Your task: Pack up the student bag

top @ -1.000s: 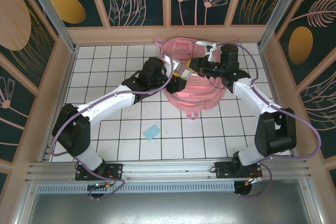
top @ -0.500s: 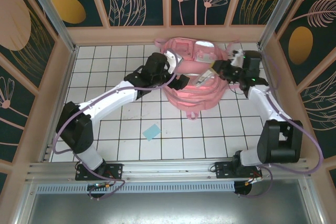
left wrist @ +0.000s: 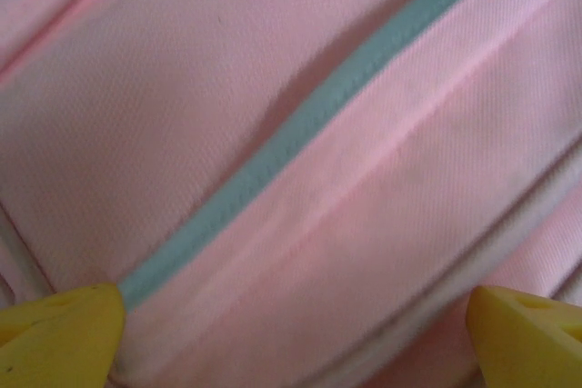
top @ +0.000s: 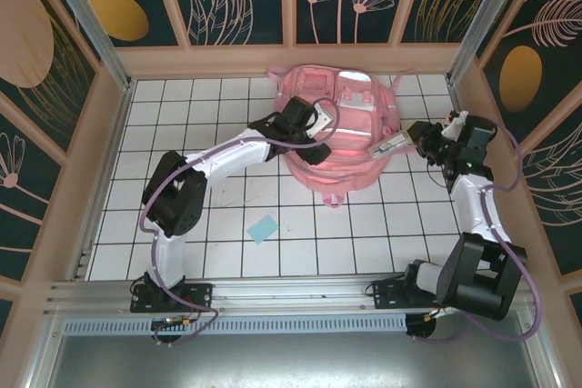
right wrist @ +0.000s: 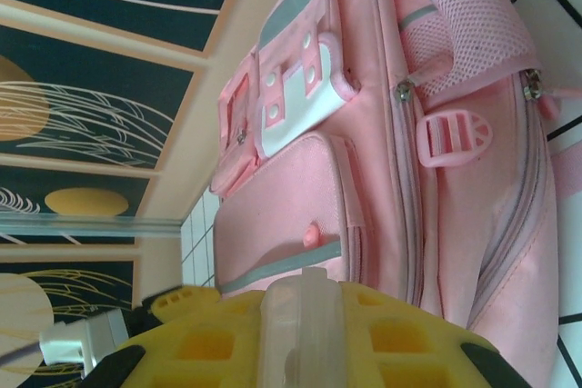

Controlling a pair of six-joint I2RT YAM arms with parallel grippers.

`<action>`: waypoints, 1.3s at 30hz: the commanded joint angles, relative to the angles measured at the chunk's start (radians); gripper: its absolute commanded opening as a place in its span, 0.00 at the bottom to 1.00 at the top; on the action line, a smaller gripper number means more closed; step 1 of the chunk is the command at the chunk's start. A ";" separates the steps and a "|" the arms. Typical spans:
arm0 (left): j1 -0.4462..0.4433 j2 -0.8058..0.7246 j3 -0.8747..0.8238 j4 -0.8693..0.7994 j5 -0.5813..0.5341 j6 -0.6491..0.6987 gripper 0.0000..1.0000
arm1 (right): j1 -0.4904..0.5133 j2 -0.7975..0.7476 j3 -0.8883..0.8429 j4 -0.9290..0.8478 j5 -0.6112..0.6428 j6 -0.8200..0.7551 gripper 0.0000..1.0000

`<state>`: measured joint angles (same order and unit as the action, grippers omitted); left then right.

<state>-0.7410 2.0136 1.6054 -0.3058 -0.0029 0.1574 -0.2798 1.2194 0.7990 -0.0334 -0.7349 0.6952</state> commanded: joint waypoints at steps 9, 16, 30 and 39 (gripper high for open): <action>-0.029 0.052 0.083 -0.157 0.047 0.057 0.96 | -0.020 -0.024 -0.024 0.055 -0.044 0.018 0.13; -0.029 0.088 0.090 -0.032 -0.117 0.070 0.76 | -0.020 -0.022 -0.030 0.075 -0.060 0.035 0.13; -0.027 0.142 0.367 -0.258 0.094 0.026 0.15 | -0.019 -0.049 -0.053 0.047 -0.039 0.013 0.13; -0.020 0.191 0.435 -0.229 0.083 -0.043 0.00 | 0.045 -0.070 -0.188 0.282 0.036 0.214 0.06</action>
<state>-0.7700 2.1818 1.9823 -0.5423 0.0589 0.1749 -0.2749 1.1801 0.6643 0.0917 -0.7330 0.7910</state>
